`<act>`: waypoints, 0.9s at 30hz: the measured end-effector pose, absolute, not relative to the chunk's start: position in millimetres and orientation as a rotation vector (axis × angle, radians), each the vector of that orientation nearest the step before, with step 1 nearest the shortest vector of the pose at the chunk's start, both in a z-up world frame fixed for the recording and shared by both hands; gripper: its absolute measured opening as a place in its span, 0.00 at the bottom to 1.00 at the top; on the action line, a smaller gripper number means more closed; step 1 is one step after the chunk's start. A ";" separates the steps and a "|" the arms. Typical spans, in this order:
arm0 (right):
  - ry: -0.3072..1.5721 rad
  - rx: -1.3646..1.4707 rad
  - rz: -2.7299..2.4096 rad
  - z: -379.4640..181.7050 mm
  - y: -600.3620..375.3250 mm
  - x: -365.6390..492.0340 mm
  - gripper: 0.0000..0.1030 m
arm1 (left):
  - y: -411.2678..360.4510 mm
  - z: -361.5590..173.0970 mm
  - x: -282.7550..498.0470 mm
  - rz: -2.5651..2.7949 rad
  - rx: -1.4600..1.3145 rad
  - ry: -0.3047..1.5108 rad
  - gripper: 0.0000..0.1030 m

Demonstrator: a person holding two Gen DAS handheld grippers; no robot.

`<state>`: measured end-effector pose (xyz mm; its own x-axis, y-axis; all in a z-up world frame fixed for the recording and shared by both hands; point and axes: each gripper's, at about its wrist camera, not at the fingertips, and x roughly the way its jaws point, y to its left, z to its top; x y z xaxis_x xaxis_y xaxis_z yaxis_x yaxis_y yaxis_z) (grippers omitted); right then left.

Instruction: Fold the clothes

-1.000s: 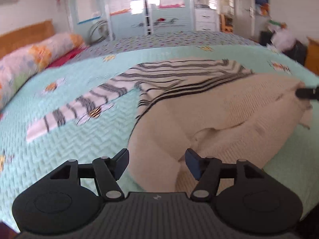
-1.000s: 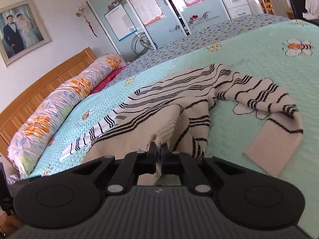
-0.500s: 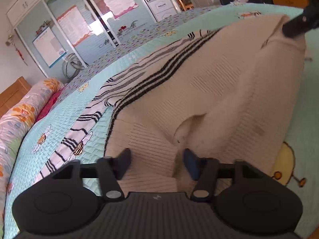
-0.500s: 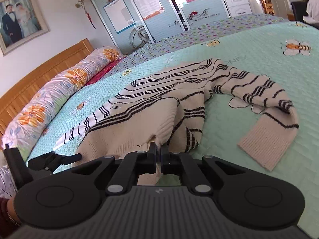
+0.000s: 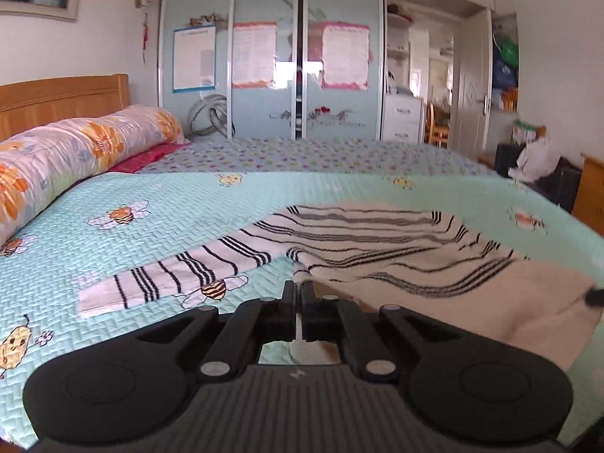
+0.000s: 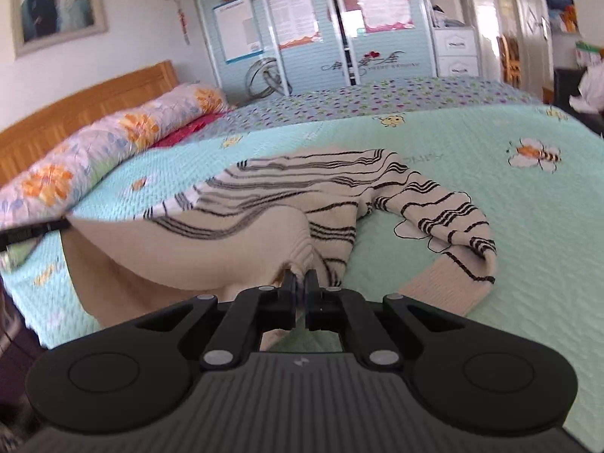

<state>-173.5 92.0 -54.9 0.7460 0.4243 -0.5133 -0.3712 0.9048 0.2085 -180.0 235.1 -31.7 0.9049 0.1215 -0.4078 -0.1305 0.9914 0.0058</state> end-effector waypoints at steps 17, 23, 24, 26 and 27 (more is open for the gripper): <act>0.849 -0.018 0.490 -105.8 101.5 -194.5 0.03 | 249.1 -88.1 -199.7 0.218 -0.008 0.620 0.01; 0.830 -0.026 0.559 -99.8 110.9 -193.0 0.08 | 260.2 -89.0 -198.3 0.271 -0.026 0.635 0.02; 0.858 -0.024 0.570 -103.2 111.7 -189.2 0.09 | 261.5 -91.0 -197.4 0.278 -0.024 0.649 0.03; 0.896 -0.020 0.558 -110.0 111.5 -187.2 0.23 | 263.1 -95.6 -197.4 0.273 -0.020 0.682 0.06; 0.912 -0.010 0.551 -112.4 109.7 -186.6 0.26 | 263.8 -97.6 -198.2 0.270 -0.018 0.696 0.06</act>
<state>-186.6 109.7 -112.4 0.4842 0.4486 -0.7512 -0.4565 0.8619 0.2205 -198.2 263.8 -97.6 0.7343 0.2399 -0.6350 -0.2516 0.9650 0.0737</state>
